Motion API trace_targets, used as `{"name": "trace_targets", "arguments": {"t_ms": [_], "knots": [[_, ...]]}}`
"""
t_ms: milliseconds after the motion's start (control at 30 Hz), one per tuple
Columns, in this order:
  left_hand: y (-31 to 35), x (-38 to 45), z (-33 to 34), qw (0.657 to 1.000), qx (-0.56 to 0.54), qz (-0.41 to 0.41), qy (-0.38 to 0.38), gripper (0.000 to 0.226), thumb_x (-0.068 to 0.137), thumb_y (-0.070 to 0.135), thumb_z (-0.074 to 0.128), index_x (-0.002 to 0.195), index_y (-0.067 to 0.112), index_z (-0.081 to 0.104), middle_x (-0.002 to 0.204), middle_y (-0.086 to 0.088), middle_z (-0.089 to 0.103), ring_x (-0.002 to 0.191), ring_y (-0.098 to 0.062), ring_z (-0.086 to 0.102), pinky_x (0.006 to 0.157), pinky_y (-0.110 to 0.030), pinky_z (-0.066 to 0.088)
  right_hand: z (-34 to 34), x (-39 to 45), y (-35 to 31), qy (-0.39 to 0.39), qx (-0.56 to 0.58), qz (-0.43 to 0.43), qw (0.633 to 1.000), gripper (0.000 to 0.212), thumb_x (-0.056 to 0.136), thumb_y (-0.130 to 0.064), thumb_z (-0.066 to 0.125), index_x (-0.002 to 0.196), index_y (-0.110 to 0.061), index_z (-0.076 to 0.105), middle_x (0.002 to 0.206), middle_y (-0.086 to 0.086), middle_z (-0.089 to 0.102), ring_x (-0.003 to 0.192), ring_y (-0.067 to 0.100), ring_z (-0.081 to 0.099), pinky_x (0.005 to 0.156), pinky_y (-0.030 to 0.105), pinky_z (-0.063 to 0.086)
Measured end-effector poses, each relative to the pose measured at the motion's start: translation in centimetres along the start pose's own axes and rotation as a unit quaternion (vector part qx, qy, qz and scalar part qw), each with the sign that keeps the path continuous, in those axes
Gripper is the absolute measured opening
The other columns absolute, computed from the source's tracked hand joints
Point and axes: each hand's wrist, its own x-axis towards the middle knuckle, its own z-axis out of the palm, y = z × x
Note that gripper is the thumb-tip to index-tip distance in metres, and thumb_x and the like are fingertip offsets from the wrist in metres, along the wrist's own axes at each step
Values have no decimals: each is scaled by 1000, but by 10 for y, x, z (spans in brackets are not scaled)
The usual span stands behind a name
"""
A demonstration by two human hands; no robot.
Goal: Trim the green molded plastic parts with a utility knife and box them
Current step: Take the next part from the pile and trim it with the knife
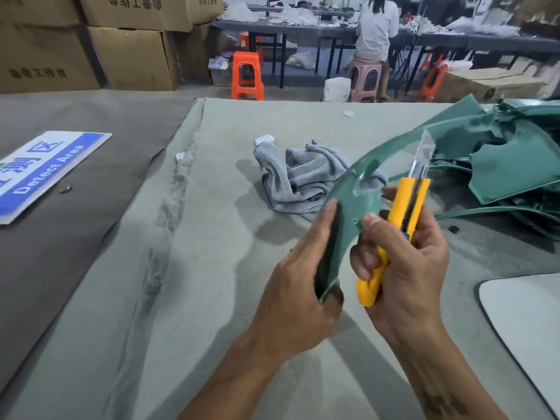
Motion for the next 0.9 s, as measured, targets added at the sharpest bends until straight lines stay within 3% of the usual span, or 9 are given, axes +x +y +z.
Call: {"name": "trace_targets", "arguments": {"t_ms": [167, 233, 300, 333, 400, 467, 567, 767, 900], "knots": [[-11, 2, -7, 987, 57, 47, 140, 65, 83, -6, 66, 146, 7, 53, 150, 0, 55, 143, -14, 47, 115, -34, 42, 5, -1, -13, 13, 99, 37, 994, 27, 80, 4, 67, 87, -17, 50, 62, 2, 45, 39, 8, 36, 36, 17, 33], [-12, 3, -12, 977, 78, 70, 185, 41, 91, 3, 69, 132, 3, 66, 130, 2, 70, 122, -8, 64, 102, -21, 50, 2, 2, -14, -19, 114, 50, 992, 28, 81, -7, 74, 93, -15, 51, 69, 4, 51, 41, 8, 38, 36, 18, 35], [-11, 4, -17, 961, 115, 55, 247, 24, 96, 17, 66, 113, 3, 75, 89, 16, 74, 84, 13, 65, 75, -5, 46, -3, 4, -13, -64, 34, -6, 997, 28, 91, -28, 76, 105, -15, 55, 81, 8, 61, 42, 13, 43, 40, 21, 38], [-12, 3, -18, 954, 120, 40, 273, 21, 97, 19, 65, 105, 4, 77, 77, 10, 71, 73, 13, 63, 64, -7, 46, -7, 4, -14, -84, -49, -60, 993, 28, 97, -38, 71, 108, -17, 56, 85, 8, 64, 41, 17, 46, 42, 23, 39], [-13, 2, -19, 950, 93, 5, 298, 17, 99, 20, 65, 100, 8, 77, 68, 5, 69, 64, 0, 68, 52, -25, 53, -17, 6, -16, -148, -199, -146, 958, 24, 107, -43, 56, 109, -20, 59, 85, 5, 68, 39, 21, 53, 42, 23, 41], [-13, 2, -22, 951, 75, -17, 300, 19, 100, 23, 63, 99, 9, 76, 69, 9, 69, 63, -8, 72, 50, -31, 54, -25, 7, -16, -232, -293, -153, 915, 23, 108, -41, 54, 104, -21, 64, 73, 0, 66, 38, 17, 57, 41, 20, 41], [-13, 5, -28, 953, 77, -33, 292, 24, 99, 25, 59, 104, 10, 77, 83, 7, 75, 74, -8, 74, 62, -33, 60, -24, 9, -12, -265, -395, -154, 866, 17, 103, -43, 62, 94, -30, 69, 59, -1, 57, 39, 19, 54, 38, 35, 41], [-20, 6, -27, 952, 81, -63, 288, 24, 90, 6, 61, 107, 14, 76, 93, 4, 76, 82, -16, 75, 72, -43, 62, -26, 11, -19, -286, -396, -144, 860, 15, 100, -37, 64, 85, -38, 66, 55, -9, 58, 39, 16, 56, 39, 34, 41], [-19, 5, -30, 950, 116, -9, 289, 47, 73, -12, 53, 109, 8, 76, 103, -1, 77, 93, -21, 74, 75, -45, 63, -29, 12, -22, -286, -421, -139, 850, 18, 100, -40, 63, 84, -37, 69, 53, 1, 55, 37, 20, 54, 36, 38, 39]]}}
